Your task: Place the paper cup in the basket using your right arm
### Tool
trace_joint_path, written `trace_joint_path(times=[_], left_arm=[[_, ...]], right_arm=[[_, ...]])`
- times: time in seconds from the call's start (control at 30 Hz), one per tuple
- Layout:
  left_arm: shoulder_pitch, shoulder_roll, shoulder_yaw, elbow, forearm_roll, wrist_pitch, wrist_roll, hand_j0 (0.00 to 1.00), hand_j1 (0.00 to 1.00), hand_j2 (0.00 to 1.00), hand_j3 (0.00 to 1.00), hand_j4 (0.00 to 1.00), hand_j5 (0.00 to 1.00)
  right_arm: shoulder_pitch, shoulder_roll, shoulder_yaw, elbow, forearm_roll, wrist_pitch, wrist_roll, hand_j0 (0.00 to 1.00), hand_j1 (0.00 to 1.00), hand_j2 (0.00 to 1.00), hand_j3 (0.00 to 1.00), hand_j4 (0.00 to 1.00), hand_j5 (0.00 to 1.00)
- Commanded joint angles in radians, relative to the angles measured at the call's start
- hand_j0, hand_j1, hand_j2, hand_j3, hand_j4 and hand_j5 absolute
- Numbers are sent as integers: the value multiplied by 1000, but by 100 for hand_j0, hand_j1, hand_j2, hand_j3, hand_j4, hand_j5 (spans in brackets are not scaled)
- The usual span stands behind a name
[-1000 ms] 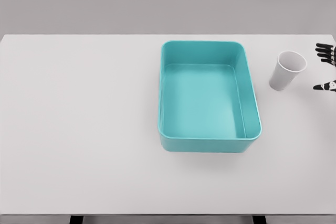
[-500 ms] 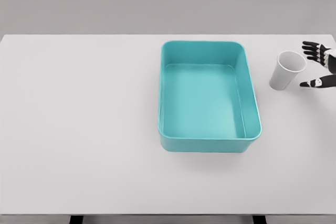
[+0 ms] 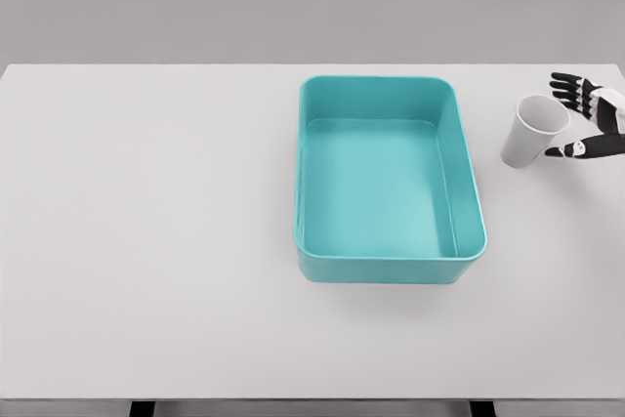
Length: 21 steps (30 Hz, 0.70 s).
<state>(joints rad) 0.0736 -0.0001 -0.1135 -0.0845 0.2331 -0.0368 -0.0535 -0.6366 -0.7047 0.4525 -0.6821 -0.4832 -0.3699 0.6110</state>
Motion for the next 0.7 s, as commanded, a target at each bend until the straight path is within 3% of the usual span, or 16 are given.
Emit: trace_joint_path(times=[0.0,0.67], left_arm=[[0,0,0,0,0,0,0,100,100,100,100,100,100],[0,0,0,0,0,0,0,100,100,100,100,100,100]], right_arm=[[0,4,-2,0,-6,2,0,100,100,100,100,100,100],[-5,44,8,-11,0,3,0,100,100,100,100,100,100]])
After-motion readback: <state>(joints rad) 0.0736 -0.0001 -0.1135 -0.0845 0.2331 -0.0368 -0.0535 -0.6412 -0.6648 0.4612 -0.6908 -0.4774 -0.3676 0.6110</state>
